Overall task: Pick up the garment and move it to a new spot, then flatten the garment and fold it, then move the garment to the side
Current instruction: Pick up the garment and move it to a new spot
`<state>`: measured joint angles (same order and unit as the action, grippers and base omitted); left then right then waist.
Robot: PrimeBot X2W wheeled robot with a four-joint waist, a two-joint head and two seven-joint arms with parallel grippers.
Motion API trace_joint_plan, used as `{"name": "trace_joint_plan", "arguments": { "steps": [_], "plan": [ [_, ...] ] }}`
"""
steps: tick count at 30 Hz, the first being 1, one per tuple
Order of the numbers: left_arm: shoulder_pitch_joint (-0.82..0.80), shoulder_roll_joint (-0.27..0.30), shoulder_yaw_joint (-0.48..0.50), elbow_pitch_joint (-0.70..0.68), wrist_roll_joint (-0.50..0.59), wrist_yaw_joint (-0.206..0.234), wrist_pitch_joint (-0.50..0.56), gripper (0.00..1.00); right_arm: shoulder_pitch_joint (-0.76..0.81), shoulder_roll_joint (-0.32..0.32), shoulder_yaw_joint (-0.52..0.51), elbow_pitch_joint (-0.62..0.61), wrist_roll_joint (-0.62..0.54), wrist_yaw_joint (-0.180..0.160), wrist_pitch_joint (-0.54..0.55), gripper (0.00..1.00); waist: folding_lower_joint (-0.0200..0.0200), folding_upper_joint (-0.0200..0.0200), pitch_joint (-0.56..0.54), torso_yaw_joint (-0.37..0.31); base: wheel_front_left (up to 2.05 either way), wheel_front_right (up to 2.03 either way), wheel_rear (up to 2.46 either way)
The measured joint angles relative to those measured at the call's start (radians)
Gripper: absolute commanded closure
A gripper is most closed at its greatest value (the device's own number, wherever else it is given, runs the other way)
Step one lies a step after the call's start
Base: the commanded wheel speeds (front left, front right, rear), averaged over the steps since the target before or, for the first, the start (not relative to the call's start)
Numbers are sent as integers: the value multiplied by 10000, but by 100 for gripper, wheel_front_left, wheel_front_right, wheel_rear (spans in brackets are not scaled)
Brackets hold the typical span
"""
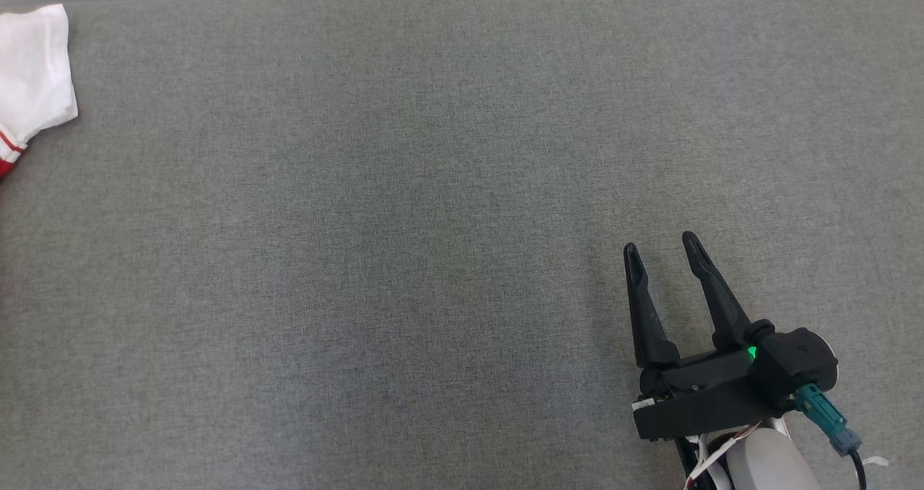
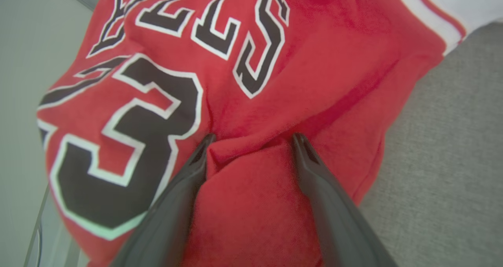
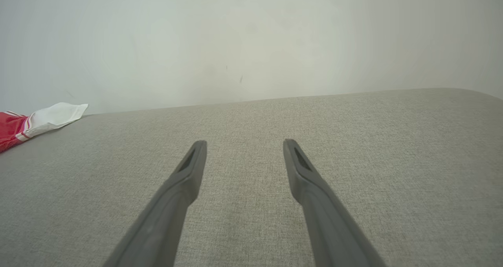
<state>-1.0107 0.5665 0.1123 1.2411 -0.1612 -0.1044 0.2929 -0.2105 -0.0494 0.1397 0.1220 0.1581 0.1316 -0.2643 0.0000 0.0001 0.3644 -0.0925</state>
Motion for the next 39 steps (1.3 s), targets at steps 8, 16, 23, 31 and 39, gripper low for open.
{"name": "trace_joint_plan", "arguments": {
  "steps": [8, 16, 23, 31, 39],
  "plan": [
    [58, -31, 44, 52, -192, 90, -692, 100, -1, -2, 36, 132, 4, 0, 0, 0, 0, 0, -113, -14, 0, 0, 0],
    [-197, -84, 159, -443, -479, -12, -2746, 100, 81, -4, -56, 226, 67, 0, 0, 0, 0, 0, -555, 166, 0, 0, 0],
    [-867, -314, -98, -1083, -635, -165, -3967, 100, 221, 0, -25, 311, 159, 0, -2, 0, 0, -1, -1029, 350, 0, 0, 0],
    [-1789, -1298, -1016, -2989, -1452, -249, -4491, 100, 366, 4, -79, 301, 339, 0, -2, 0, -1, -1, -1556, 274, 0, 0, 0],
    [-1396, -1779, -2303, -5779, -2541, -251, -3616, 100, 505, -2, -213, 249, 443, 0, -2, 0, 0, -1, -1672, -490, 0, 0, 0]
  ]
}}
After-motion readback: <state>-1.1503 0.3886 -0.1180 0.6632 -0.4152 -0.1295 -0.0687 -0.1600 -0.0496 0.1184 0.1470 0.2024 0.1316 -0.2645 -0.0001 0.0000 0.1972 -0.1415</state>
